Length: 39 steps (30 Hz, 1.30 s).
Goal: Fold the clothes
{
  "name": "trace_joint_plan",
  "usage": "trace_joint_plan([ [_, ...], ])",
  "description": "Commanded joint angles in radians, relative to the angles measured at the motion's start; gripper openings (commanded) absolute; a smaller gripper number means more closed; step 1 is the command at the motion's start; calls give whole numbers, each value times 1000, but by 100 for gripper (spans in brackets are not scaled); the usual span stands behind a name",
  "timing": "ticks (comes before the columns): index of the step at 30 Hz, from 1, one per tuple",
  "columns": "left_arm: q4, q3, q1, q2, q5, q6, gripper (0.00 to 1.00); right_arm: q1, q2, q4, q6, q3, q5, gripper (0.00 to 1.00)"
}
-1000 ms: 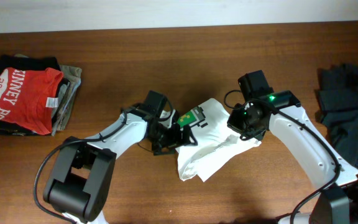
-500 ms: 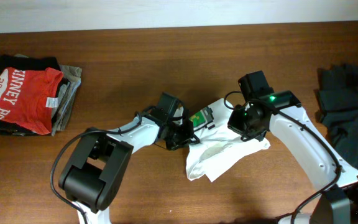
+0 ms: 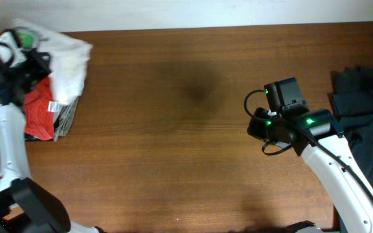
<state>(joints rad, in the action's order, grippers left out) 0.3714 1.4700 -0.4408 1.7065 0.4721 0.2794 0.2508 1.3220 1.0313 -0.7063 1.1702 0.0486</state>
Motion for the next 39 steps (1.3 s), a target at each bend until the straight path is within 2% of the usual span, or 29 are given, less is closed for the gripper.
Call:
trace_joint_plan([
  [1,-26,16,-99,58,-77,-155,0,-3,-10,30,0,-2,-16,11],
  [3,25,16,-171,116,-77,-154,6,-3,-10,50,0,-2,-16,11],
  [4,59,16,-207,133,-77,-154,27,-3,-10,58,0,-2,-16,11],
  [5,86,16,-242,135,-77,-168,63,-3,-10,62,0,-2,-16,11],
  [6,105,18,-269,127,-78,-190,73,-3,-10,66,0,-2,-16,11],
  [8,161,51,-357,81,-72,-205,85,-3,-10,77,0,-2,-16,11],
  [11,164,75,-416,-11,-5,-179,87,-3,-10,77,0,-2,-17,11],
  [12,174,74,-414,-24,-5,-180,81,-3,-10,76,0,-2,-18,11],
  [13,188,71,-395,-19,-10,-181,34,-3,-10,72,0,-2,-21,11],
  [14,190,63,-368,4,-43,-182,0,-3,-10,65,0,-2,-20,11],
  [17,221,62,-299,151,-201,-195,0,-3,-10,59,19,-2,-19,11],
  [20,268,62,-283,250,-148,-228,0,-3,-35,54,128,24,-20,12],
  [22,302,78,-246,209,-137,-240,5,-3,-68,49,238,92,-20,17],
  [25,455,166,-110,27,-137,-362,22,-3,-124,72,393,229,-16,25],
  [27,576,238,13,-95,-152,-455,50,-3,-176,109,453,321,-16,36],
  [29,660,272,136,-205,-181,-469,75,-3,-235,142,526,380,16,45],
  [30,703,275,229,-287,-204,-468,99,-3,-276,159,559,387,45,49],
  [32,777,275,380,-403,-286,-468,99,-3,-357,211,564,387,55,57],
  [33,803,275,435,-441,-325,-468,99,-3,-386,227,564,387,55,73],
  [34,835,275,509,-489,-380,-468,99,-3,-430,239,564,387,55,99],
  [36,869,275,556,-516,-398,-468,99,-3,-463,239,564,387,55,99],
  [39,907,274,556,-516,-398,-468,99,-3,-464,238,564,386,55,99],
])
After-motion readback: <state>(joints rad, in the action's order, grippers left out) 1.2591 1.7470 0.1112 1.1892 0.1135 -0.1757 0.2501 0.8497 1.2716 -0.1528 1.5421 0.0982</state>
